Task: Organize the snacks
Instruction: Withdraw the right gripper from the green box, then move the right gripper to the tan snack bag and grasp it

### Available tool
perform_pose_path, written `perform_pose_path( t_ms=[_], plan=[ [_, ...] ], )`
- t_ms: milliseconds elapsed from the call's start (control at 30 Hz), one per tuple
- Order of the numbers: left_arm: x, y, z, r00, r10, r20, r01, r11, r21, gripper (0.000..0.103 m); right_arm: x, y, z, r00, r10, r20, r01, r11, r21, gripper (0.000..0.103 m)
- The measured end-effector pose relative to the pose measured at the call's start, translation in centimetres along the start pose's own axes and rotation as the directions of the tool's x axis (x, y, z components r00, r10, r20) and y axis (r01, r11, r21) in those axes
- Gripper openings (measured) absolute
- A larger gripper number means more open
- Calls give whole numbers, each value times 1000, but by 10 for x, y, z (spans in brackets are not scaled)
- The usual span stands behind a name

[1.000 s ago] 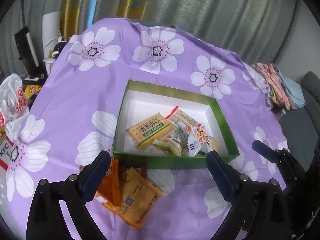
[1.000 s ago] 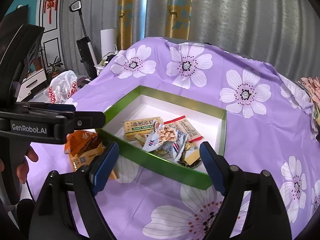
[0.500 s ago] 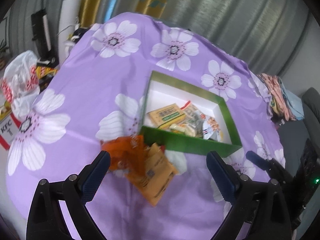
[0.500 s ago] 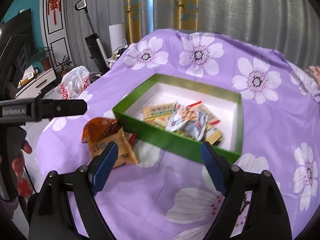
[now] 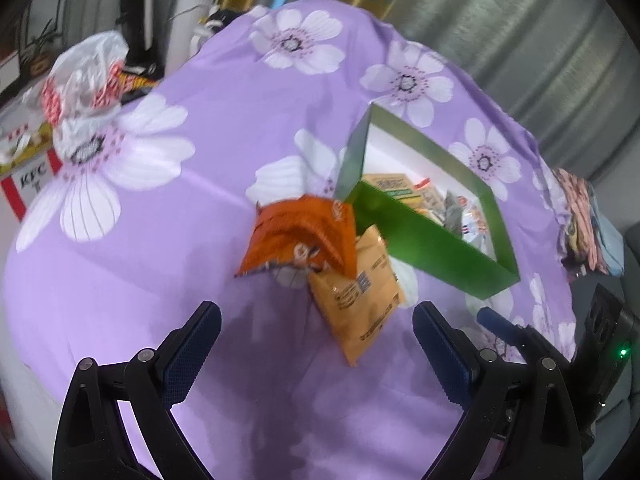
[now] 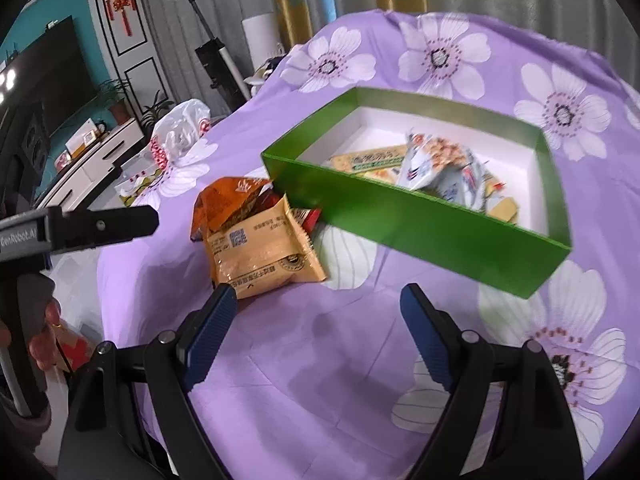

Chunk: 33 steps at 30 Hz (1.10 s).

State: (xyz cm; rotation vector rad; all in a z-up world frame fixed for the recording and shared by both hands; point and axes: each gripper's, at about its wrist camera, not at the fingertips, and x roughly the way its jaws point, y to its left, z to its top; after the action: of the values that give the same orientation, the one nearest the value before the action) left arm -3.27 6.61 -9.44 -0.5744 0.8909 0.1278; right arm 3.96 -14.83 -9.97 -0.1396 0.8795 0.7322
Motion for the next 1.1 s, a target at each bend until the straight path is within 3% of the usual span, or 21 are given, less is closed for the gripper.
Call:
perform_pose_path(
  t_ms=[267,567,800,933,1000,1100],
  plan=[
    [15,6,-10,999,37,-2,-37,993,-109,96,25,10,2,996,74,-41,-77,994,-82,84],
    [36,-5,-8,1000,28,-11,-29,992,-119,96,63,7,18,981,169,-91,-180,975,-127,84],
    [49,-4,-3,999,33,-24,-36,993,-115,96,89,3,24,948,271,-166,-290,952,-102,85],
    [56,-4,-3,999,26,-39,-30,994,-106,81,90,12,24,943,287,-168,-310,943,-125,81],
    [60,-2,-3,999,10,-51,-16,993,-119,76,89,16,24,938,301,-170,-325,936,-132,65],
    [60,-2,-2,998,-23,-57,16,992,-123,64,84,27,23,941,294,-169,-321,932,-167,58]
  ],
)
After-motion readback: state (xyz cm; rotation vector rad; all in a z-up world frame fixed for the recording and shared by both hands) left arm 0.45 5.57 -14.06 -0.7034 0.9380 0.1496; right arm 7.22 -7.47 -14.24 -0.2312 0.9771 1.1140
